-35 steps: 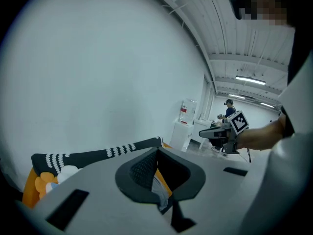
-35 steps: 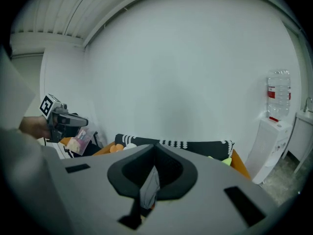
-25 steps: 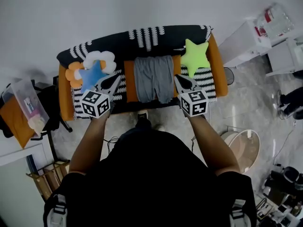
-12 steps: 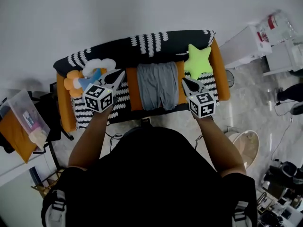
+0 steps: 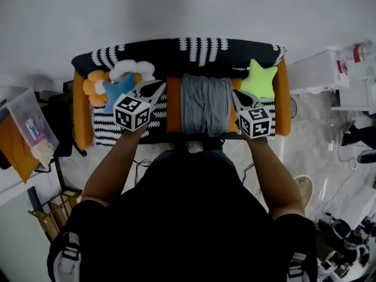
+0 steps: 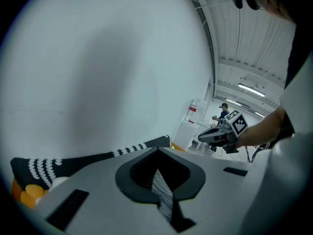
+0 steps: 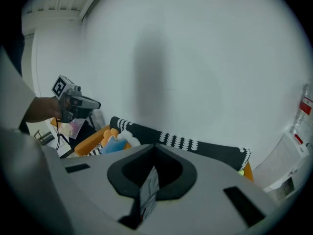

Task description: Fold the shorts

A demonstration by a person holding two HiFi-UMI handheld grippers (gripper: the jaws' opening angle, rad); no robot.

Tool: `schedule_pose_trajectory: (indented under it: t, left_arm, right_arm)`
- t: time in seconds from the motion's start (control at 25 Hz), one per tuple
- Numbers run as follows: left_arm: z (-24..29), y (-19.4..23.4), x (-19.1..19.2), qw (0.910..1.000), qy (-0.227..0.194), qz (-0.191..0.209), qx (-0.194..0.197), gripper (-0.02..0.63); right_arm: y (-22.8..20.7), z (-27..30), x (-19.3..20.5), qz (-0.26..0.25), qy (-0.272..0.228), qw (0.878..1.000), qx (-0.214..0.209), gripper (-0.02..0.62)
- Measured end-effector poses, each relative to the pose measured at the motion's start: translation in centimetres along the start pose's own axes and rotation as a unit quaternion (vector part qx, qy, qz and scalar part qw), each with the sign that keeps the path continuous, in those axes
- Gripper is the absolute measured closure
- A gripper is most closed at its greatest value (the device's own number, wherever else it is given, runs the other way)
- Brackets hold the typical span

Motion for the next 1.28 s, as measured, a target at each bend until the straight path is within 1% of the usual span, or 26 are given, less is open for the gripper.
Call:
schedule_pose_trajectory:
  t: [0.2, 0.36, 0.52, 0.6, 0.8, 0.96, 1.12, 1.28]
  left_arm:
    - [0.2, 1.3, 1.7, 0.9993, 0.009, -0.016, -0.034, 0.589]
    - [0.5, 1.5, 3.1, 0.9960, 0.012, -0.033, -0.083, 0.589]
    - [0.6, 1.3, 4.7, 0.9894, 0.014, -0.048, -0.136, 0.589]
    - [0.8, 0.8, 5.4, 0.9841, 0.011, -0.057, -0.168, 0.589]
    - [1.5, -0.3, 6.1, 0.9670, -0.010, -0.083, -0.241, 0.589]
    - [1.0, -1.6, 7.2, 0.9557, -0.023, -0.095, -0.278, 0.589]
    - [-0.3, -2.7, 9.1, 0.9430, -0.031, -0.114, -0.311, 0.588]
    - [-2.2, -3.3, 11.2, 0.9281, -0.036, -0.123, -0.349, 0.588]
  right_arm:
    - [-0.7, 4.5, 0.9, -0.013, 0.022, 0.998, -0.050, 0.588]
    - [-2.5, 7.8, 2.2, -0.026, 0.044, 0.994, -0.101, 0.588]
    - [-3.8, 10.9, 3.4, -0.044, 0.064, 0.985, -0.156, 0.588]
    - [-4.7, 12.1, 3.8, -0.057, 0.073, 0.978, -0.185, 0.588]
    - [-6.2, 15.1, 4.4, -0.089, 0.094, 0.960, -0.250, 0.588]
    - [-6.2, 16.3, 5.0, -0.126, 0.101, 0.944, -0.286, 0.588]
    - [-5.5, 17.4, 6.3, -0.169, 0.117, 0.924, -0.323, 0.589]
    - [-4.0, 18.8, 7.4, -0.204, 0.127, 0.903, -0.356, 0.589]
Point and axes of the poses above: the fingertips, and each gripper's own axes: z forward along the fingers, y to its left, x out of its underside, the point moved 2 cm from there along -z, backward along the fingers, and after that the axes turned 15 degrees about -y, right-handed, at the moved point
